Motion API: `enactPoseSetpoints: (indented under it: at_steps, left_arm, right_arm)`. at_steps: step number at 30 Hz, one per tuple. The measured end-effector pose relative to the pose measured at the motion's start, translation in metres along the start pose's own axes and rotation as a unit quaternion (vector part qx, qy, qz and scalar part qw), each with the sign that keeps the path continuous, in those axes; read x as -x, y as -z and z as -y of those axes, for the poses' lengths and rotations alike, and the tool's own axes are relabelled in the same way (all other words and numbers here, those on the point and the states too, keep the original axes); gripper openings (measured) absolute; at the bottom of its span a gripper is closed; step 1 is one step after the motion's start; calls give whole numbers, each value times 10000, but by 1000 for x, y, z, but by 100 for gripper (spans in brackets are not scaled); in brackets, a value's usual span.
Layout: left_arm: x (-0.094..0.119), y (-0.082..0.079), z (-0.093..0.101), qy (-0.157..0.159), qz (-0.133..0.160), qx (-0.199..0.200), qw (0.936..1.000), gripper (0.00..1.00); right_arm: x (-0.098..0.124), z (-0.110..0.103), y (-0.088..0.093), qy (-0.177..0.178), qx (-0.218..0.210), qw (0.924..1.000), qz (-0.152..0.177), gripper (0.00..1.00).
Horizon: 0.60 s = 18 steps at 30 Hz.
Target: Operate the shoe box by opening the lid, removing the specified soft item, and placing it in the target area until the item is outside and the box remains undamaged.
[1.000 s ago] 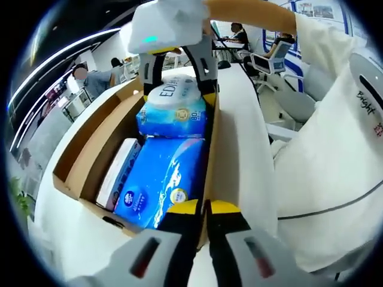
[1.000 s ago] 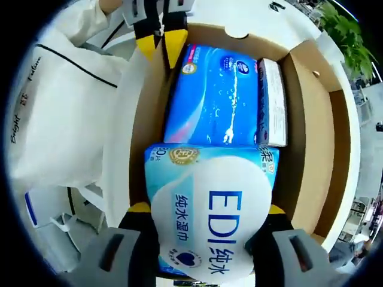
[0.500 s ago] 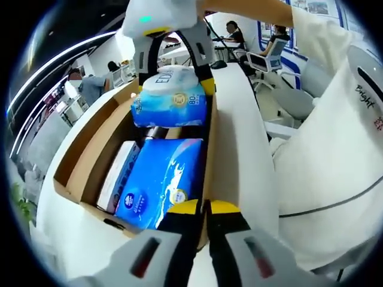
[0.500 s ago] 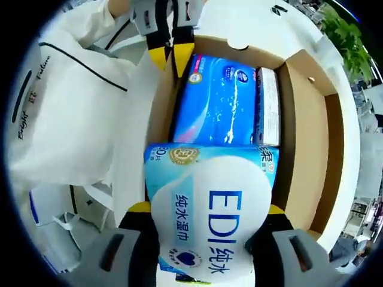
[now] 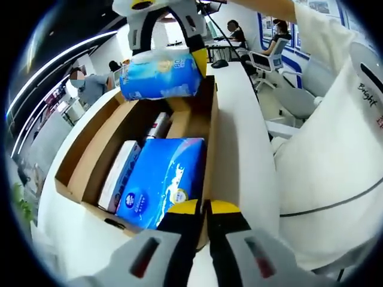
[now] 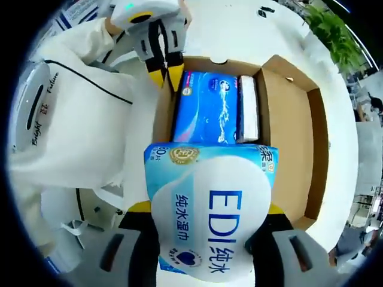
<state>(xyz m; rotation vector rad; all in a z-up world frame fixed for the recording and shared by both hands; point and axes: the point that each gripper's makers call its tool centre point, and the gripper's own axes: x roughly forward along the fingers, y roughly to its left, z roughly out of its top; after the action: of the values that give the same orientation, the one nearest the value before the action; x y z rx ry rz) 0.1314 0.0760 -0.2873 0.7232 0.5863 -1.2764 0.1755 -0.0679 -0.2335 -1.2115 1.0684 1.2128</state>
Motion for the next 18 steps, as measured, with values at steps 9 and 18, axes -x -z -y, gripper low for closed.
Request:
enactPoseSetpoints:
  at_steps: [9, 18]
  left_arm:
    - [-1, -1, -1, -19, 9, 20, 10000, 4]
    - [-1, -2, 0, 8, 21, 18, 10000, 4]
  right_arm:
    - [12, 6, 30, 52, -238, 9997, -53, 61]
    - [21, 12, 50, 191, -364, 9990, -183, 61]
